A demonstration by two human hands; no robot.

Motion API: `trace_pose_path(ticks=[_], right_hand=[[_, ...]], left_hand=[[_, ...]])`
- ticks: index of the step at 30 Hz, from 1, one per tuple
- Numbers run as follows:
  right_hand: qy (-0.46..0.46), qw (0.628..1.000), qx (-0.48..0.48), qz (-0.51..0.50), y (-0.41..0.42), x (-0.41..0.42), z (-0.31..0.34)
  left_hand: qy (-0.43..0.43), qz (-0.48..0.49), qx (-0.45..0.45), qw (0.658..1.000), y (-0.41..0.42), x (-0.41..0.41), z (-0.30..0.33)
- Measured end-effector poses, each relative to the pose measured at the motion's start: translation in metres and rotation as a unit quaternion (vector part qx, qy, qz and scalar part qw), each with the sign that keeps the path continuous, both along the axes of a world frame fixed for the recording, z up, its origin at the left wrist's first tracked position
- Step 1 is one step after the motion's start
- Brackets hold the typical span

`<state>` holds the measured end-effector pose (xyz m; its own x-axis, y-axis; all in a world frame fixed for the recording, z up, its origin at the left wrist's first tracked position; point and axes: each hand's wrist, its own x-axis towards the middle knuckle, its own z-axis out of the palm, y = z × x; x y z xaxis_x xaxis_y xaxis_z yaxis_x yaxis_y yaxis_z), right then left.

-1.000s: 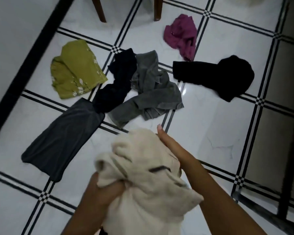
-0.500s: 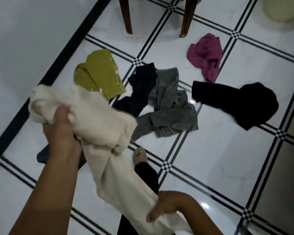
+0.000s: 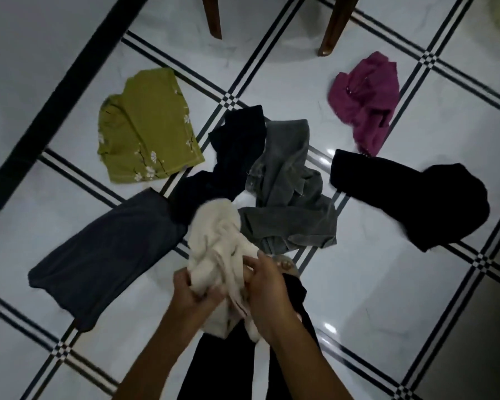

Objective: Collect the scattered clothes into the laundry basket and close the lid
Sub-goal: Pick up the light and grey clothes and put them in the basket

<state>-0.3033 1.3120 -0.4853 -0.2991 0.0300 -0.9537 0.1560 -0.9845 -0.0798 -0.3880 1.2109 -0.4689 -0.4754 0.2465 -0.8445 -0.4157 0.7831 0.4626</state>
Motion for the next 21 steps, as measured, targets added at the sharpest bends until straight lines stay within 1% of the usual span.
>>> trace_pose_path(ticks=[2, 4, 6, 7, 10, 11, 12, 13, 14, 15, 16, 17, 18, 19, 20, 21], right_hand=[[0.001, 0.999, -0.024, 0.031, 0.019, -0.009, -0.018], [-0.005, 0.995, -0.045, 0.089, 0.039, -0.013, -0.043], [-0.013, 0.986, -0.022, 0.163, 0.057, -0.012, -0.063], [0.0, 0.982, -0.018, 0.187, 0.065, -0.012, -0.071], [0.032, 0.965, -0.007, 0.261, 0.092, -0.02, -0.101], [0.028, 0.96, 0.016, 0.278, 0.101, -0.026, -0.115], [0.006, 0.952, 0.074, 0.298, 0.109, -0.031, -0.134], [-0.031, 0.924, 0.177, 0.339, 0.117, -0.034, -0.158], [-0.074, 0.852, 0.312, 0.415, 0.126, -0.035, -0.184], [-0.104, 0.74, 0.426, 0.51, 0.135, -0.036, -0.209], [-0.119, 0.618, 0.486, 0.607, 0.142, -0.036, -0.236], [-0.132, 0.516, 0.493, 0.688, 0.147, -0.036, -0.262], [-0.146, 0.435, 0.476, 0.75, 0.151, -0.033, -0.288], [-0.163, 0.372, 0.46, 0.789, 0.154, -0.03, -0.304], [-0.175, 0.329, 0.447, 0.813, 0.153, -0.025, -0.328], [-0.183, 0.299, 0.44, 0.827, 0.151, -0.02, -0.349]], left_hand=[[0.0, 0.002, -0.001, 1.0, 0.015, 0.011, -0.024], [0.028, 0.038, -0.034, 0.998, 0.021, 0.019, -0.046], [0.071, 0.069, -0.075, 0.992, 0.028, 0.019, -0.062], [0.093, 0.074, -0.089, 0.989, 0.028, 0.015, -0.071], [0.111, 0.07, -0.103, 0.986, 0.027, -0.003, -0.106], [0.113, 0.075, -0.103, 0.985, 0.024, -0.01, -0.118], [0.115, 0.091, -0.101, 0.984, 0.022, -0.017, -0.128], [0.123, 0.11, -0.095, 0.982, 0.017, -0.024, -0.139], [0.135, 0.124, -0.091, 0.979, 0.013, -0.033, -0.149], [0.142, 0.134, -0.088, 0.977, 0.007, -0.04, -0.16], [0.148, 0.135, -0.082, 0.976, -0.004, -0.047, -0.174], [0.155, 0.131, -0.08, 0.976, -0.015, -0.054, -0.191], [0.153, 0.128, -0.077, 0.977, -0.025, -0.06, -0.205], [0.151, 0.124, -0.08, 0.977, -0.031, -0.065, -0.214], [0.147, 0.117, -0.084, 0.979, -0.037, -0.069, -0.228], [0.144, 0.112, -0.088, 0.979, -0.042, -0.071, -0.242]])
